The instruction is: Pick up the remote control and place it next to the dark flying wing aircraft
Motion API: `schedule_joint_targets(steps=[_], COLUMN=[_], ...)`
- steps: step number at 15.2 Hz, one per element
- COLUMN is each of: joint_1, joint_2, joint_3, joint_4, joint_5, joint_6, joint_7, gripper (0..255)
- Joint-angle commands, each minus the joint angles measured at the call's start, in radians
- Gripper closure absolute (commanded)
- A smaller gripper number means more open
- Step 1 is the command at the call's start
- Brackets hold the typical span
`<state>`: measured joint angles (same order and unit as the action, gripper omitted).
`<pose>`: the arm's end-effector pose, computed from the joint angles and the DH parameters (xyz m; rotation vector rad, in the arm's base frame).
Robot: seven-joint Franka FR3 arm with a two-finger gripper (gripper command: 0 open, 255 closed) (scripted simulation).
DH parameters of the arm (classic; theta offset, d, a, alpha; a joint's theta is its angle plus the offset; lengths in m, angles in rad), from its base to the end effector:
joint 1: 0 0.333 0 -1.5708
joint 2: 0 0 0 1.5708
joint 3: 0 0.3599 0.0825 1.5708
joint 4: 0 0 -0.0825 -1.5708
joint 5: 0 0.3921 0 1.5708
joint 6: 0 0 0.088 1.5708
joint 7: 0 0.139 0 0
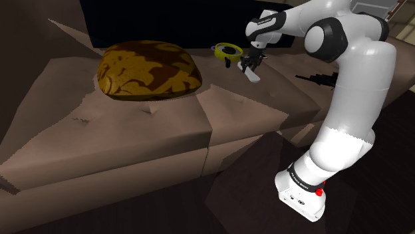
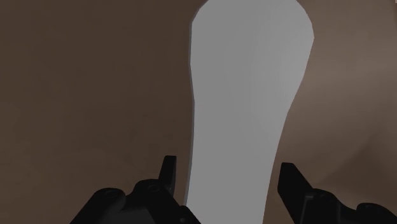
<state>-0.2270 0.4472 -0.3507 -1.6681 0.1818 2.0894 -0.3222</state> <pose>0.6017 -0.3435 0.3633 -3.0972 0.4895 -0.0127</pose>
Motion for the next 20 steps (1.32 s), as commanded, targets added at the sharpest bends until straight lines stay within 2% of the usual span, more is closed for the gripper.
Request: schedule_joint_targets(steps=[1,18,20], joint_1=[0.002,0.003,-0.001], joint_2=[-0.012,-0.071,-0.134], joint_3=[-0.003,-0.016,-0.030], joint_4=[0.010,0.150,0.060], joint_5=[-0.006,-0.034,-0.051], joint_6=[-0.022,-0.216,-0.187], joint_7=[0.004,0.025,0.002], gripper=[255,255,255])
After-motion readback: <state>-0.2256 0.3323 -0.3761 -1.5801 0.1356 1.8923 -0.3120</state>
